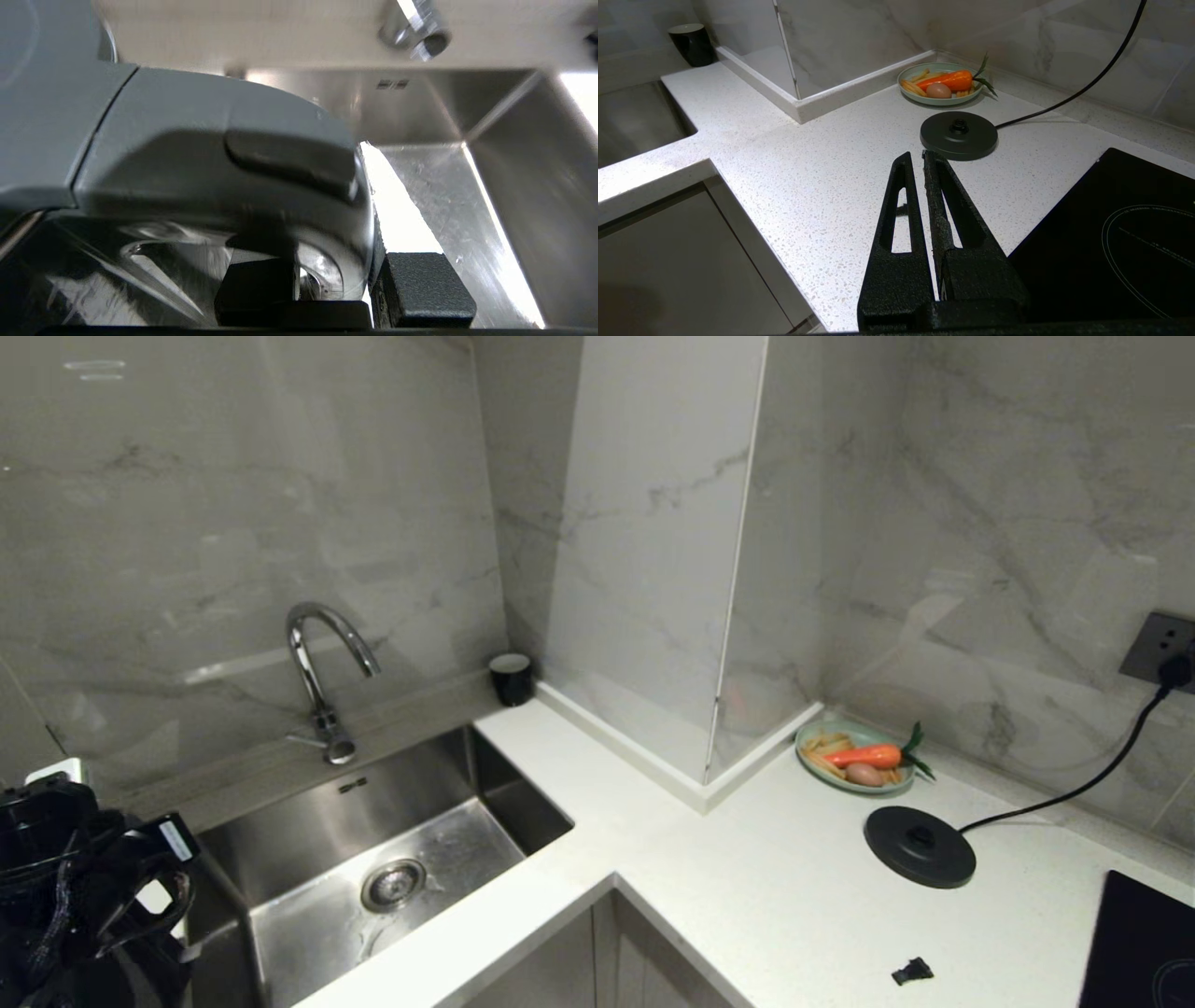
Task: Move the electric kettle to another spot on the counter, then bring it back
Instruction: Grab the kettle
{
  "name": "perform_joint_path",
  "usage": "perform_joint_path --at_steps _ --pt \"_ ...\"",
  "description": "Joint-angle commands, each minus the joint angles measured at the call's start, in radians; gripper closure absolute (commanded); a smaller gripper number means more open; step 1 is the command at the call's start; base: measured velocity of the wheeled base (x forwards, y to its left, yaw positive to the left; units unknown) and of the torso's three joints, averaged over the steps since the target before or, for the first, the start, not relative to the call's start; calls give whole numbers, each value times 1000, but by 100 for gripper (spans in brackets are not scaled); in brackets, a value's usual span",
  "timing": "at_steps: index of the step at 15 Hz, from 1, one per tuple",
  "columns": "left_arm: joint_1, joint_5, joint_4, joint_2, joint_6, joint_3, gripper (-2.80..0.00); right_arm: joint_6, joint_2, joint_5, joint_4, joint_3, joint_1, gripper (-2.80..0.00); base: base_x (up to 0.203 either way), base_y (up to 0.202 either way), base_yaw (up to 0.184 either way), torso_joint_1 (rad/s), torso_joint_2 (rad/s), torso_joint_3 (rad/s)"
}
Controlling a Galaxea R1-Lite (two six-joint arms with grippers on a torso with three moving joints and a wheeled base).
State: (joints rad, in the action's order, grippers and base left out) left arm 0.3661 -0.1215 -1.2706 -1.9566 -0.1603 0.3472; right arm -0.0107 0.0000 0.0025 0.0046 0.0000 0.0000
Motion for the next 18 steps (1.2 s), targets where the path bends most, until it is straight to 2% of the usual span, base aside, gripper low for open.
perform_joint_path --at_steps 1,4,8,10,18 --pt "-19 -1 -6 92 24 1 0 0 0 1 0 0 0 0 0 0 0 0 0 0" --pt "-62 -2 55 194 41 7 0 0 0 1 0 0 0 0 0 0 0 0 0 0" --pt "-129 -4 268 344 44 54 0 0 0 1 0 0 0 0 0 0 0 0 0 0" --pt "-170 -3 329 391 44 64 0 0 0 1 0 0 0 0 0 0 0 0 0 0" --pt "-185 -3 335 401 44 50 0 0 0 1 0 0 0 0 0 0 0 0 0 0"
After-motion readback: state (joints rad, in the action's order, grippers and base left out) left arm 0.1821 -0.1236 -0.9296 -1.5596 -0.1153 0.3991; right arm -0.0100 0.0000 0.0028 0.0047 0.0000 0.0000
